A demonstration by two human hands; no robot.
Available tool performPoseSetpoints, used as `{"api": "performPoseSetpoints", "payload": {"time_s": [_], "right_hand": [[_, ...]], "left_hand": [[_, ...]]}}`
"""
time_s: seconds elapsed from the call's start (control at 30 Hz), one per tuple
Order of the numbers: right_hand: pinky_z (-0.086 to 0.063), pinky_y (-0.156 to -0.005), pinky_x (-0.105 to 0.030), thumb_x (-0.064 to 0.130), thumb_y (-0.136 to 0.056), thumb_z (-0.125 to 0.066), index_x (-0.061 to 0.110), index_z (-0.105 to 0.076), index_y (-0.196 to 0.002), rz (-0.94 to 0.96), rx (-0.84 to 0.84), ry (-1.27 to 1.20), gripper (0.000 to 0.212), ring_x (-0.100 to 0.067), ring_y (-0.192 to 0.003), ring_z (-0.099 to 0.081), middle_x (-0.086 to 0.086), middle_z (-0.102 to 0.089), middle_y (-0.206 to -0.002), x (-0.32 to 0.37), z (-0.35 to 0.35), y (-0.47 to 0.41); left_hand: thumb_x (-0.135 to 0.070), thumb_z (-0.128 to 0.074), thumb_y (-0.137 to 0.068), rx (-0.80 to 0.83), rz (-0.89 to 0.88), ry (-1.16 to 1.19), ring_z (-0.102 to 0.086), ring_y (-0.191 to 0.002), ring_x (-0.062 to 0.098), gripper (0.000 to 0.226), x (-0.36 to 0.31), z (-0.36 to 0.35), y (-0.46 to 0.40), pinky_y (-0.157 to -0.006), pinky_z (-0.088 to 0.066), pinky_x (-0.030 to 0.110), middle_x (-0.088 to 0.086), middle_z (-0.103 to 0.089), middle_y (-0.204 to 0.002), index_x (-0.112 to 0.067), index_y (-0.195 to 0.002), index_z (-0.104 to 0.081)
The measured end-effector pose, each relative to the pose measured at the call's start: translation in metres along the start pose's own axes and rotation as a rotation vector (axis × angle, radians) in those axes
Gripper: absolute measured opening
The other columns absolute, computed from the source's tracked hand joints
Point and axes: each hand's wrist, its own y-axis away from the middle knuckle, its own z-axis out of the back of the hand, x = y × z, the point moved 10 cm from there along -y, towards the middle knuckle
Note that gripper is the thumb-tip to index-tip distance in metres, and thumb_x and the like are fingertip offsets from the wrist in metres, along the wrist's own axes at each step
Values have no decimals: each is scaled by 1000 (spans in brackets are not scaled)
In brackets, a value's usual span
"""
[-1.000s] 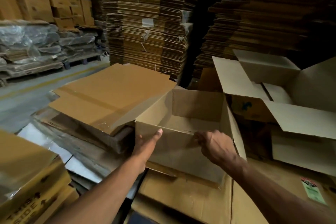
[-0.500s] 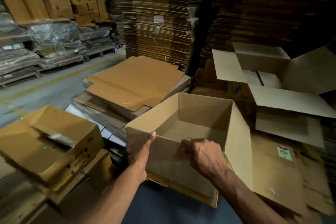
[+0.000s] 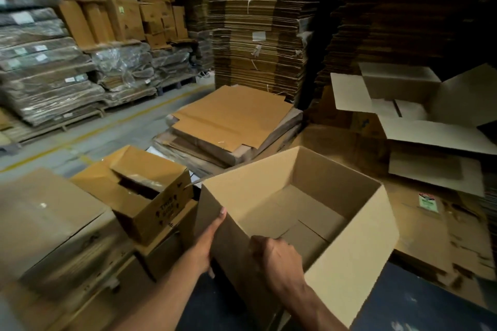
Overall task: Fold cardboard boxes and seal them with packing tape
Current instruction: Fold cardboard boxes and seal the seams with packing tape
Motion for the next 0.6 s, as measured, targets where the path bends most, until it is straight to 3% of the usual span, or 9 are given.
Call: {"api": "performPoseSetpoints", "payload": {"time_s": [0.1,0.13,0.23,0.33,0.43,0.53,0.6], "right_hand": [[-61,-81,-31,38,-101,-57,30,-67,-126,-64,36,-167,28,-10,-90,-71,7,-74,-108,45,-40,-16],[-62,-82,-32,40,-100,-58,29,-66,-127,-85,56,-215,30,-11,-90,-71,6,-74,-108,60,-54,-24],[-63,-84,-38,41,-98,-59,29,-64,-128,-140,83,-258,33,-16,-93,-73,3,-75,-106,96,-90,-44],[-61,-89,-38,35,-93,-66,30,-60,-134,-228,105,-325,42,-16,-101,-73,2,-76,-110,113,-113,-60],[-57,-92,-31,36,-93,-65,32,-58,-139,-234,190,-357,47,-13,-99,-71,4,-76,-115,117,-120,-70],[-54,-89,-27,54,-92,-66,32,-58,-139,-194,277,-260,53,-9,-100,-69,10,-75,-112,98,-112,-69],[-54,-90,-28,63,-92,-61,30,-64,-134,-211,243,-122,54,-8,-101,-69,11,-76,-109,67,-95,-64]], "left_hand": [[-103,-65,-25,69,76,-74,-48,-136,47,149,13,43,-46,-108,-21,83,18,-53,-149,-27,-152,-45],[-106,-61,-28,71,94,-107,-54,-130,44,145,9,51,-36,-109,-28,79,18,-58,-142,-25,-147,-51],[-92,-48,-78,87,21,-98,-60,-118,36,94,-16,80,-41,-105,-47,49,17,-64,-125,-14,-129,-55],[-92,-54,-76,76,34,-135,-54,-131,41,93,-17,114,-75,-108,-46,51,19,-58,-138,-22,-136,-47],[-79,-84,-60,-1,-45,-132,-60,-121,36,98,-33,157,-122,-101,-52,51,16,-62,-133,-19,-129,-49],[-55,-101,-43,-182,-200,-231,-62,-105,30,115,-90,216,-132,-97,-54,51,9,-61,-117,-22,-129,-32],[-27,-102,-53,-243,-318,-292,-66,-100,29,107,-141,234,-103,-92,-58,50,10,-65,-118,-21,-131,-28]]}}
